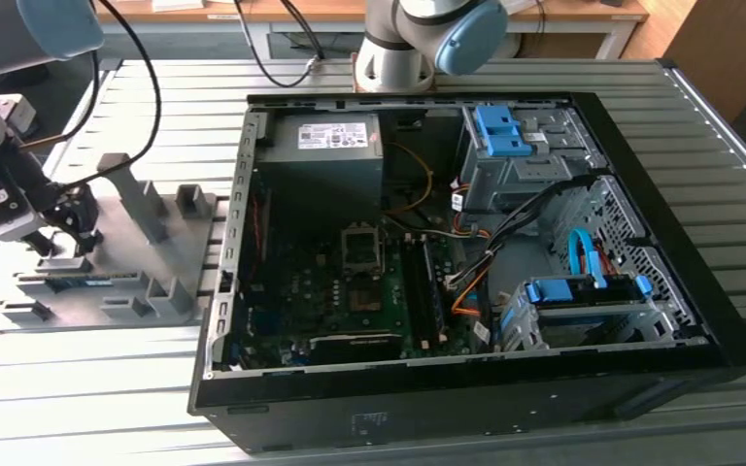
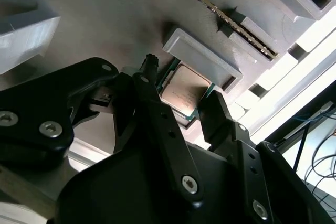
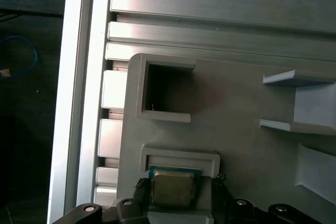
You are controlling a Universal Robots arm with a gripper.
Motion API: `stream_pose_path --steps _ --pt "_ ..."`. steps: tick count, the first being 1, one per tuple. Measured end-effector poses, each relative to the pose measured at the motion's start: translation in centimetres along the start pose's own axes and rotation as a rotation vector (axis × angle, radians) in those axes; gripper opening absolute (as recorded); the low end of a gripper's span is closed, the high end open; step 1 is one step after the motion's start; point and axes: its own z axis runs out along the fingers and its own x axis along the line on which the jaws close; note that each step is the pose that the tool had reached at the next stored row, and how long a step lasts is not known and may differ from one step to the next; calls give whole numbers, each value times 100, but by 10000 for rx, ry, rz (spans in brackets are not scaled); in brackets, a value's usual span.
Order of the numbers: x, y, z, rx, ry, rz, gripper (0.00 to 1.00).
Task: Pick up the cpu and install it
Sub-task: 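Pick up the cpu and move it towards the insertion slot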
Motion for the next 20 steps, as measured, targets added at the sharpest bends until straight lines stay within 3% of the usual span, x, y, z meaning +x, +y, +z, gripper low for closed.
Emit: stream_pose_path --steps 9,14,20 --pt "9 1 -15 -3 -22 0 58" --pt "55 4 -16 -207 -43 4 58" --pt "77 -6 -17 -185 -45 3 58"
